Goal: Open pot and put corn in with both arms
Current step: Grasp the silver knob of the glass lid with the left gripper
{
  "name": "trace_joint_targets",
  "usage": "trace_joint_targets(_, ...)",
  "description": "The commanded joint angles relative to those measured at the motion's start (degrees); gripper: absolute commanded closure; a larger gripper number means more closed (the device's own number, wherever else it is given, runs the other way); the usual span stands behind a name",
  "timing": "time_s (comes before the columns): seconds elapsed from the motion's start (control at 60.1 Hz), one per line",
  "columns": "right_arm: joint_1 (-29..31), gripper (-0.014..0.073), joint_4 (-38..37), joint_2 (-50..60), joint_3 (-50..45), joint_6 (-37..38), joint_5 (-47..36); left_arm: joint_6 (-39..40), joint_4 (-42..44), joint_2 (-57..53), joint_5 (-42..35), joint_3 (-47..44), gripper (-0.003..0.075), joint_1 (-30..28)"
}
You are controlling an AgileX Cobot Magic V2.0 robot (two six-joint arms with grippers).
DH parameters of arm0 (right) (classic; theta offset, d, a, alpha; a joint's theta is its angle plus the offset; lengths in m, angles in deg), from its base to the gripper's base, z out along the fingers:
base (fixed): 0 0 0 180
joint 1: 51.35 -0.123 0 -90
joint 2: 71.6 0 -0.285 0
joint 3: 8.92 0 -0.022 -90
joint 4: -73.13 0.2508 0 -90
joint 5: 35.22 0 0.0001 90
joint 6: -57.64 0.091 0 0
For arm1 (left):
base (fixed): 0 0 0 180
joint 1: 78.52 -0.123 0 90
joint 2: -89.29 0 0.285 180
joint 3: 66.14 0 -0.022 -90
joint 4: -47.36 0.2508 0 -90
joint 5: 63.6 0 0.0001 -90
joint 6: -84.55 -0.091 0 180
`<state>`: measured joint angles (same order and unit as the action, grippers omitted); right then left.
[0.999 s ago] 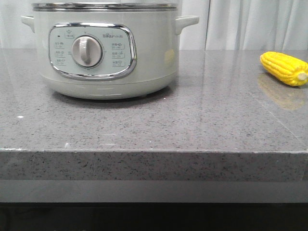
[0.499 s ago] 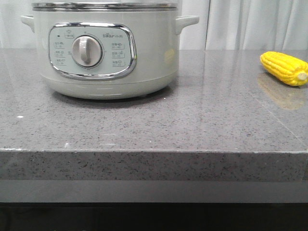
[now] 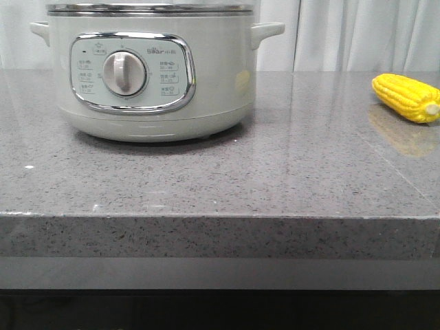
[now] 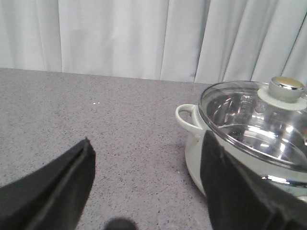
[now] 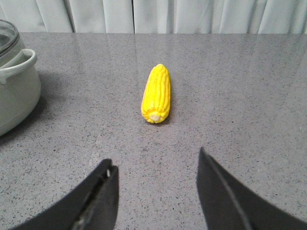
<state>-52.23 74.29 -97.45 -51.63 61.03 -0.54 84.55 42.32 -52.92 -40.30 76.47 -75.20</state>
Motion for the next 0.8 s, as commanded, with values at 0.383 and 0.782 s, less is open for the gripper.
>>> trace_joint_targets(0.383, 0.28, 0.0169, -0.28, -1.21, 2.00, -0.21, -4.04, 0.00, -3.48, 23.72, -14.90, 14.17, 0.0249, 18.16)
trace_joint_targets(0.782, 0.28, 0.0169, -0.28, -1.21, 2.00, -0.21, -4.10, 0.00, -3.48, 49.01, -15.52, 33.50, 0.0249, 24.89)
